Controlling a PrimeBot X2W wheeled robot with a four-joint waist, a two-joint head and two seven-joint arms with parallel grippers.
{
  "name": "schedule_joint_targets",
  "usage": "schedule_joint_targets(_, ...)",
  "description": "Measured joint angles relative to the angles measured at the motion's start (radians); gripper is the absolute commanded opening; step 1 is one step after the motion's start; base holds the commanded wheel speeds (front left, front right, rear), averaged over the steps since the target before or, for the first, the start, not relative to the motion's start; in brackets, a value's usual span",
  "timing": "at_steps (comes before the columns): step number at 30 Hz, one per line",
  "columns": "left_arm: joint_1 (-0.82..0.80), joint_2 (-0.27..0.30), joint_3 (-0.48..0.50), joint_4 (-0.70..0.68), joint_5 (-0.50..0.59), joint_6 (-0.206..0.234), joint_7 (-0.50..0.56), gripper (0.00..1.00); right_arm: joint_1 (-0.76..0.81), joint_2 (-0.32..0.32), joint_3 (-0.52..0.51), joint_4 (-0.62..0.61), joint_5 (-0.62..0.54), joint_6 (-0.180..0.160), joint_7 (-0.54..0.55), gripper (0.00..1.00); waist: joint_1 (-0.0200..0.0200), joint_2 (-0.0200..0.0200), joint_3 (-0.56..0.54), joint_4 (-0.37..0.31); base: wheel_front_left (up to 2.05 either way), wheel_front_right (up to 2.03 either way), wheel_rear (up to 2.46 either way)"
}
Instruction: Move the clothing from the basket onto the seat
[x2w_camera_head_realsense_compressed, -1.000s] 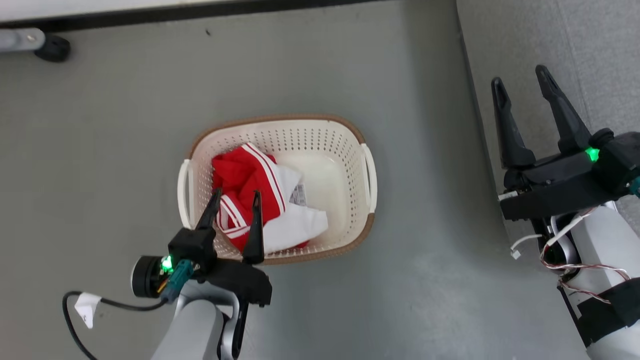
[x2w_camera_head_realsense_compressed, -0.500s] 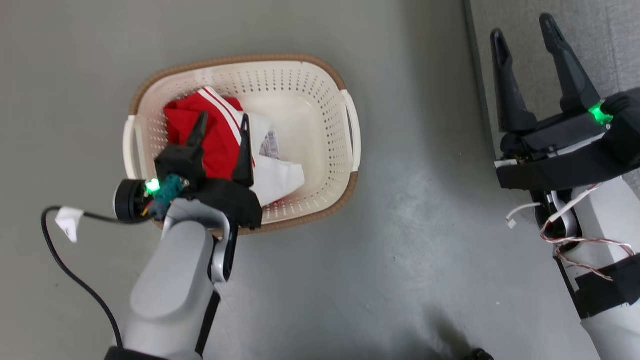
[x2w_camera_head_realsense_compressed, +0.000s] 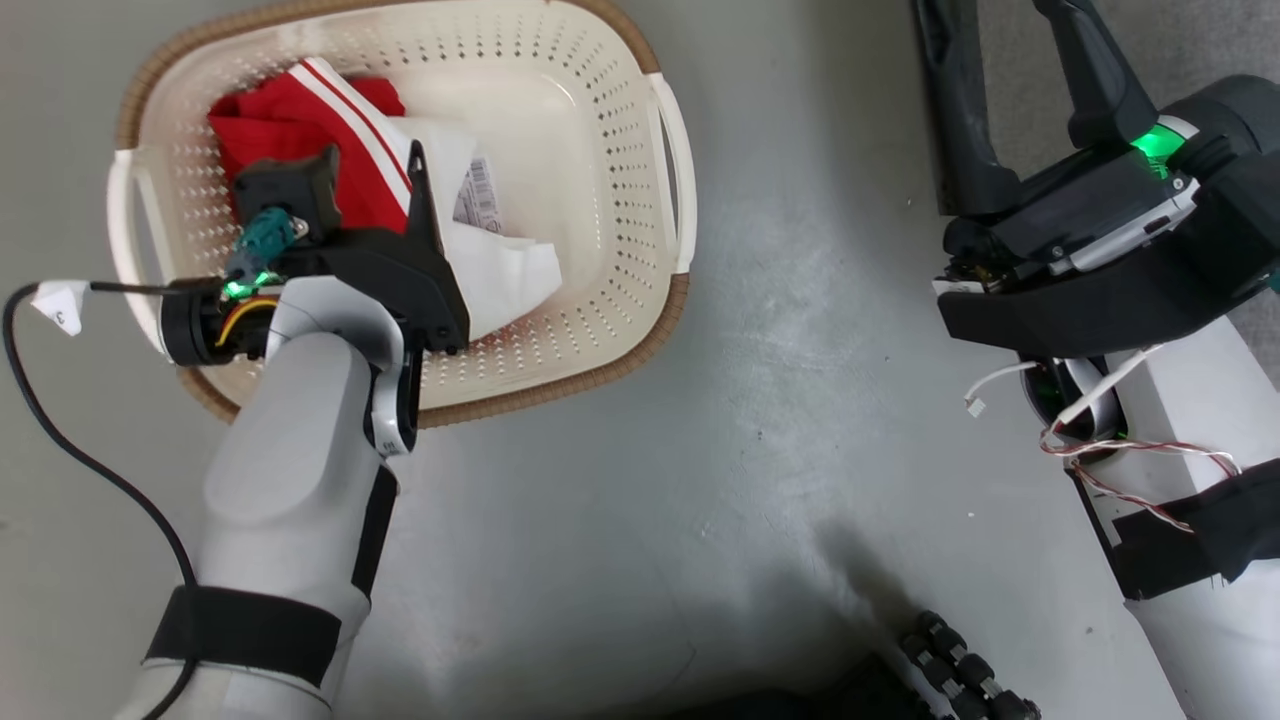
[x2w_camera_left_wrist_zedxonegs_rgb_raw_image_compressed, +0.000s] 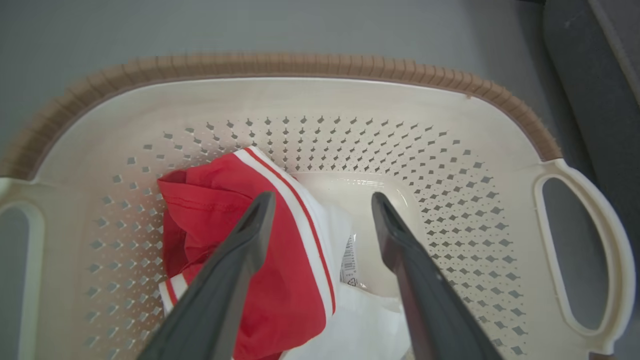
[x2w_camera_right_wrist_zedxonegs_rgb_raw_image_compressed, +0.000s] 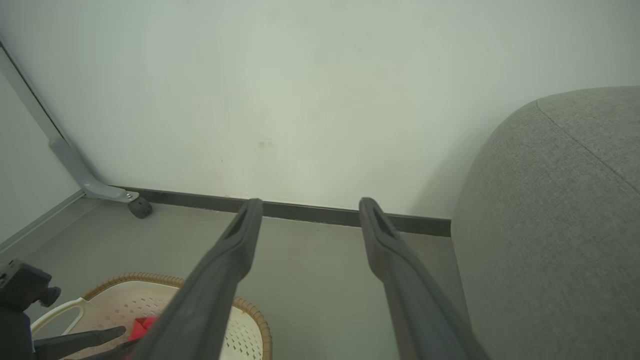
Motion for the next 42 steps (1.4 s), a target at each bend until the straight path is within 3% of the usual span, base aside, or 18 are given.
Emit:
schedule_joint_targets(13, -0.121, 0.001, 0.060, 0.136, -0.010, 0.014, 0.057, 1.00, -0.025, 0.015, 0.036, -0.003, 0.000, 0.016, 0.000, 1.00, -0.0001, -0.0001, 0.092, -0.036, 0.00, 0.00, 0.00)
schedule_joint_targets(30, -0.206, 0.037, 0.133, 0.270, 0.025, 0.014, 0.043, 1.00, -0.035, 0.047, 0.055, -0.006, 0.014, 0.020, 0.000, 1.00, -0.0002, -0.0002, 0.148, -0.088, 0.00, 0.00, 0.00)
schedule_joint_targets(31, -0.210, 0.035, 0.132, 0.274, 0.029, 0.014, 0.034, 0.86, -0.035, 0.047, 0.053, -0.003, 0.021, 0.020, 0.000, 1.00, -0.0002, -0.0001, 0.151, -0.090, 0.00, 0.00, 0.00)
schedule_joint_targets(33, -0.212, 0.029, 0.130, 0.283, 0.031, 0.014, 0.027, 0.00, -0.035, 0.047, 0.051, 0.002, 0.030, 0.021, 0.000, 1.00, -0.0002, -0.0001, 0.154, -0.094, 0.00, 0.00, 0.00)
schedule_joint_targets(42, -0.199, 0.023, 0.126, 0.323, 0.043, 0.014, -0.049, 0.00, -0.035, 0.046, 0.047, 0.049, 0.036, 0.025, 0.000, 1.00, -0.0002, -0.0003, 0.120, -0.089, 0.00, 0.00, 0.00)
